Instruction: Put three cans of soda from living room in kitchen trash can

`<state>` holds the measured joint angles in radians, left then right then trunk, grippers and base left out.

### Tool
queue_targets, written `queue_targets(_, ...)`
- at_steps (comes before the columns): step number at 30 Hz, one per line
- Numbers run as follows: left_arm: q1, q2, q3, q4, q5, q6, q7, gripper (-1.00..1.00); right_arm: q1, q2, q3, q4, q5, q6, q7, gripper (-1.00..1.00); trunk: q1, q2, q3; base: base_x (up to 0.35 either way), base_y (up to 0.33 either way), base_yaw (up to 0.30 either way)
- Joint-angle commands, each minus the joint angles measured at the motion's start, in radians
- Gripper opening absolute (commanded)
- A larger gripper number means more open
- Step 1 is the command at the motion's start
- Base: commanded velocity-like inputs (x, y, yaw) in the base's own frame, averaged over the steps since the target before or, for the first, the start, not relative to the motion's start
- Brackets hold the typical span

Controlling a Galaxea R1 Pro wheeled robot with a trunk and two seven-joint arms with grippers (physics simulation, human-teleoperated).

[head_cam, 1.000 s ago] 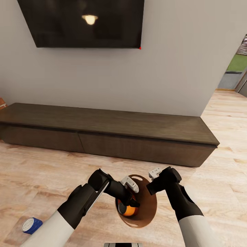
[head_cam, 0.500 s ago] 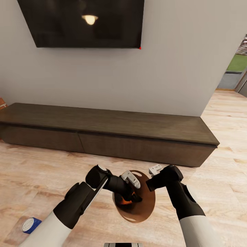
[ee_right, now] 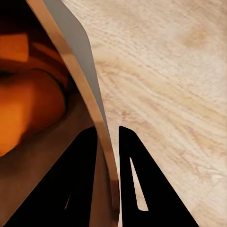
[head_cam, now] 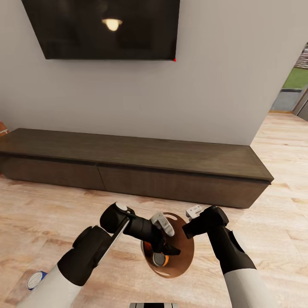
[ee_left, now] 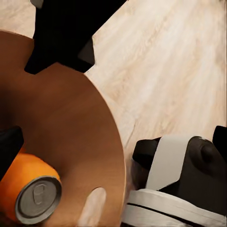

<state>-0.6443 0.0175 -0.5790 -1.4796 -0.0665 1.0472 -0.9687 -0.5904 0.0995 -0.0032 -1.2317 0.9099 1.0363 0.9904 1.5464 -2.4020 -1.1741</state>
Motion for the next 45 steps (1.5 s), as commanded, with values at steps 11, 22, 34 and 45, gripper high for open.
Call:
queue_targets(11,0.000,0.099,0.206,-0.054,0.019,0.000,-0.243,1.00,-0.001,0.000,-0.001,0.001,-0.023,0.011,0.004,-1.00,0.000,0.000,0.000,0.000,0.000,0.000)
queue_targets(22,0.004,0.229,0.540,-0.047,0.018,0.000,-0.528,1.00,0.000,-0.002,-0.002,0.001,-0.023,0.011,0.004,-1.00,0.000,0.000,0.000,0.000,0.000,0.000)
queue_targets(34,0.140,0.269,0.862,-0.006,0.015,-0.160,-0.591,1.00,0.000,-0.013,-0.017,-0.021,-0.032,0.011,0.009,-1.00,0.000,0.000,0.000,0.000,0.000,0.000)
queue_targets(45,0.197,0.210,0.876,0.249,0.018,-0.527,-0.291,1.00,0.016,-0.023,-0.102,-0.209,-0.037,0.011,0.024,-1.00,0.000,0.000,0.000,0.000,0.000,0.000)
